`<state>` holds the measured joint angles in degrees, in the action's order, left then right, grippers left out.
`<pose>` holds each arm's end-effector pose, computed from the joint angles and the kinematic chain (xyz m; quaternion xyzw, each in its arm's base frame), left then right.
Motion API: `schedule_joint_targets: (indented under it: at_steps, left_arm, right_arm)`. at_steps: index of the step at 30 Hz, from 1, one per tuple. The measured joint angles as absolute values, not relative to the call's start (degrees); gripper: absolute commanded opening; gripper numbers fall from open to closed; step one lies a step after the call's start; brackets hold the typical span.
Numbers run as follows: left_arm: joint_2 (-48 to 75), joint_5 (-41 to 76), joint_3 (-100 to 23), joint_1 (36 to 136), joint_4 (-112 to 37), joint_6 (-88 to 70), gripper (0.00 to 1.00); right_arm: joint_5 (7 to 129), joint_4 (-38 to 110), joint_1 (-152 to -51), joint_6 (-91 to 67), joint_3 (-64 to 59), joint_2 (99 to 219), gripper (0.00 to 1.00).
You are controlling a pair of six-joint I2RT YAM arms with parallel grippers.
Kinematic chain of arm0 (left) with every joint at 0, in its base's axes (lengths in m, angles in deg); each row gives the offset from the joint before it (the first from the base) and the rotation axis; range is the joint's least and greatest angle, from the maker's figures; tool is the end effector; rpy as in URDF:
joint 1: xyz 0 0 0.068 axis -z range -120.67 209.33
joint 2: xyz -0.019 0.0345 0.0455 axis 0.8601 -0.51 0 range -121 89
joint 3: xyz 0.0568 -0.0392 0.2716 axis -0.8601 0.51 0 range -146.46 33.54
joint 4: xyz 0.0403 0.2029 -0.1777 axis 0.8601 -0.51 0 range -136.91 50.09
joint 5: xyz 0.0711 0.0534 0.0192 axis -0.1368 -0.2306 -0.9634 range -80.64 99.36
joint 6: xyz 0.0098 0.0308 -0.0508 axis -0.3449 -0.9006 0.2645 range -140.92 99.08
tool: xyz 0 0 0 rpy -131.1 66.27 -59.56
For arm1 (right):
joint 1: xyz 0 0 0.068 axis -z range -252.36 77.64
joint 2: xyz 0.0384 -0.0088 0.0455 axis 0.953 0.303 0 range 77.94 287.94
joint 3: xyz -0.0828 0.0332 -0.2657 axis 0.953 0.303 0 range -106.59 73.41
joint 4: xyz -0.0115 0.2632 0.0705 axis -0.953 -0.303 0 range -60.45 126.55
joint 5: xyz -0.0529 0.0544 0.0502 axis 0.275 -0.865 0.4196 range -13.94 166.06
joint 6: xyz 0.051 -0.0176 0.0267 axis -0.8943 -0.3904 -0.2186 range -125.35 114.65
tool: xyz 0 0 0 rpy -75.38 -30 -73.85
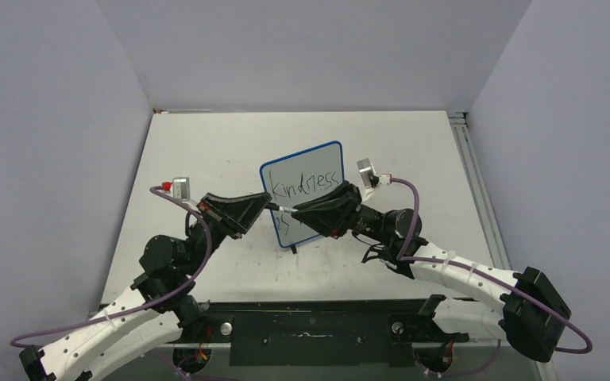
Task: Write a sentence on the whiteboard
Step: Close the whiteboard marker at the center of the board, then place the whiteboard marker at the center of the board.
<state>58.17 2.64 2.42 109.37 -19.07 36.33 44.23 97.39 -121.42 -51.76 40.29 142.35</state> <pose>0.1027 -0.1145 0.3566 -0.0838 0.5604 -0.6434 0.5148 0.1466 0.2048 0.3317 -0.2481 0.4784 0.7078 0.4568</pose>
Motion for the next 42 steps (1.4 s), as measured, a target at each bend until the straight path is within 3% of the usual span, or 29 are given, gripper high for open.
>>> schedule_joint_targets:
  at_steps: [38, 42]
  left_arm:
    - [57.1, -5.23, 2.9, 116.02, -12.53, 35.63, 0.0]
    - [57.12, -6.32, 0.19, 116.02, -18.81, 34.45, 0.29]
  right_arm:
    - [46.13, 100.56, -121.47, -51.0, 34.96, 144.2, 0.05]
    - [47.2, 97.52, -121.47, -50.19, 34.96, 143.13, 0.05]
